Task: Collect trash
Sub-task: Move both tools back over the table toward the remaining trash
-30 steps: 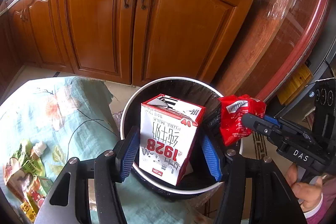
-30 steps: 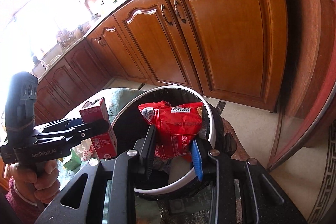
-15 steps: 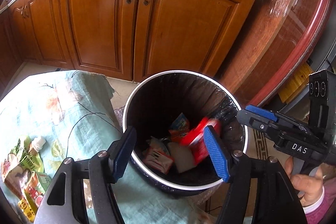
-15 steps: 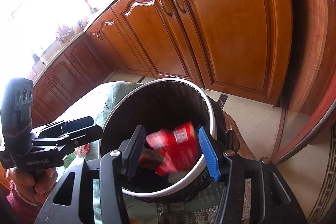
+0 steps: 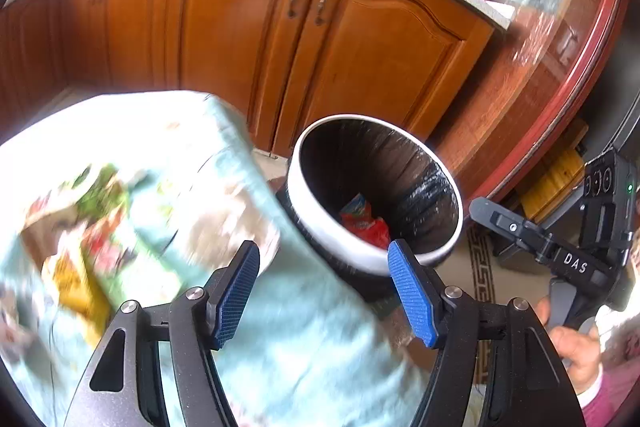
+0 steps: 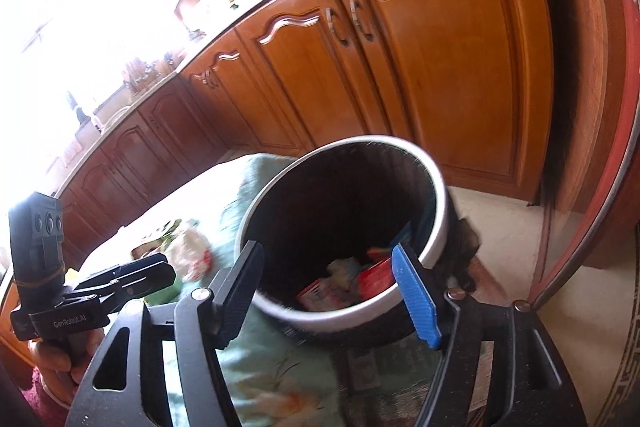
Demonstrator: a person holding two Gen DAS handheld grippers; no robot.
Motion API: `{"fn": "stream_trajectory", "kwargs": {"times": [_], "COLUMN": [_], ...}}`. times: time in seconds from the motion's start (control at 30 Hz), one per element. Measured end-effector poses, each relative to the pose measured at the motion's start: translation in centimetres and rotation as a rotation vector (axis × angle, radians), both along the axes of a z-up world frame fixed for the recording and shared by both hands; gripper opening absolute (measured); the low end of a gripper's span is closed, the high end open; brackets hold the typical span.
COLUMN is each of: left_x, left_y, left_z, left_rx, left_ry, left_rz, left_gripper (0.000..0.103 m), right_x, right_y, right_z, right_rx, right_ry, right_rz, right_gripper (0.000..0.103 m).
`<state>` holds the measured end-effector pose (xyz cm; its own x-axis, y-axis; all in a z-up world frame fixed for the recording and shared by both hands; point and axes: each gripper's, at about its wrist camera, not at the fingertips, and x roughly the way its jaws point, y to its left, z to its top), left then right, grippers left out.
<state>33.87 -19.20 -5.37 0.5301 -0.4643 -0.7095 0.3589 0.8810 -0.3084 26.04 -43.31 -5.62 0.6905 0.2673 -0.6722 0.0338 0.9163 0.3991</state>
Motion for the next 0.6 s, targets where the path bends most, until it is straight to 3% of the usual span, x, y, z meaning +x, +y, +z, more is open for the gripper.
{"fn": "stream_trajectory", "kwargs": {"times": [0.6], "left_x": [-10.3], "left_y": [12.2], "left_z": [-0.8], "left_rx": [-0.010], "left_ry": [0.000], "left_rz": [0.220], "left_gripper": [0.066], "right_x": [-2.8], "right_y": [10.5], "right_z": [-1.3], "right_rx": [0.017], "right_ry": [0.026], "right_rz": [0.167], "right_gripper": [0.070]}}
